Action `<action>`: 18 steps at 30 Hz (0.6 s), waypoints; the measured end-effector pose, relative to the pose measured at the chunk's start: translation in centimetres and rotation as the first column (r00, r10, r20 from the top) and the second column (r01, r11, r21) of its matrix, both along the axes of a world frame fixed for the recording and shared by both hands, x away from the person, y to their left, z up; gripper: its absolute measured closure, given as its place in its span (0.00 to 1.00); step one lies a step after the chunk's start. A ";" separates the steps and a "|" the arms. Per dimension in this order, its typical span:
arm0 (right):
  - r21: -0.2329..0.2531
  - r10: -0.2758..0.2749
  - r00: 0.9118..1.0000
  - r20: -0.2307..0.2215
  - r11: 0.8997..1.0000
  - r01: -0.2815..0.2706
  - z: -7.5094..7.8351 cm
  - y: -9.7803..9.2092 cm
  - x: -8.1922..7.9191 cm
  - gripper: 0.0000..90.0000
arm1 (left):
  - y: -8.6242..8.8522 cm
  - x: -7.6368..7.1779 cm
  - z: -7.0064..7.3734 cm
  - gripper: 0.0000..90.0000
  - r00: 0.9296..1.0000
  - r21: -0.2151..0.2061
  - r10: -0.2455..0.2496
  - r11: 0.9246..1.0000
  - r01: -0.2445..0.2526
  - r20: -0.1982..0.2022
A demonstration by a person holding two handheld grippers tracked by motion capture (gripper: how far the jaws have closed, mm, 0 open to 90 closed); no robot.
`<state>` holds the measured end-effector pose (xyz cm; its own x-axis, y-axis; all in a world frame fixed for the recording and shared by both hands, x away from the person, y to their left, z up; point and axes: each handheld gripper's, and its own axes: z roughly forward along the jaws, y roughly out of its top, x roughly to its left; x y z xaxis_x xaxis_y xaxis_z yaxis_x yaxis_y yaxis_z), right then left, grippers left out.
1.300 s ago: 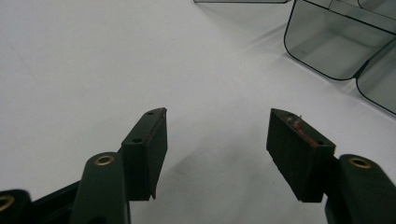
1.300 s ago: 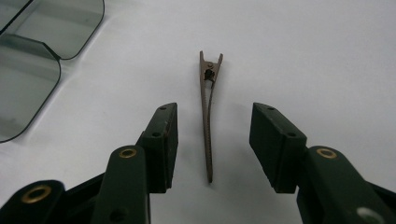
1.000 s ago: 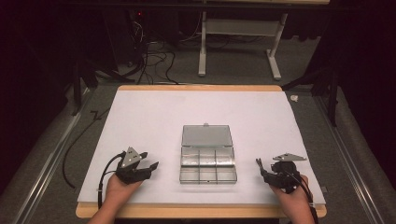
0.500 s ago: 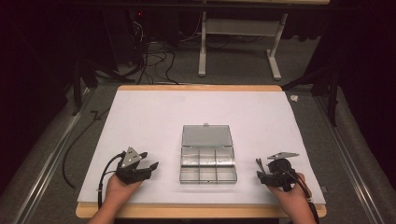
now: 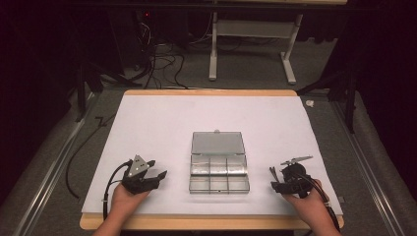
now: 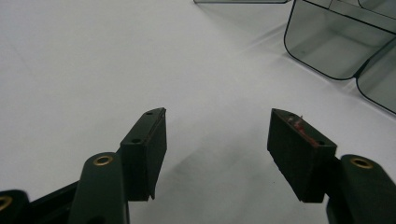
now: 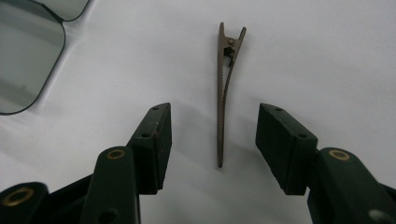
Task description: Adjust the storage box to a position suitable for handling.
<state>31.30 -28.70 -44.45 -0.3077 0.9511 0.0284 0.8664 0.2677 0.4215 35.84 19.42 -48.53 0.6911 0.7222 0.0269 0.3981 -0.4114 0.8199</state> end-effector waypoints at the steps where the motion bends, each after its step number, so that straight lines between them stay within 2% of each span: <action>1: 0.000 0.001 1.000 -0.011 1.000 -0.001 0.0 0.1 0.1 0.52 | 0.0 0.0 0.0 0.42 1.000 0.001 0.000 1.000 0.000 -0.004; 8: -0.015 0.018 0.997 -0.077 1.000 -0.019 0.0 0.4 0.7 0.52 | 0.0 0.0 0.0 0.42 1.000 0.000 -0.001 1.000 0.001 -0.004; 18: -0.045 0.039 0.991 -0.129 0.998 -0.045 0.4 0.5 1.7 0.54 | -0.1 0.0 0.0 0.42 1.000 0.004 -0.004 1.000 0.004 0.003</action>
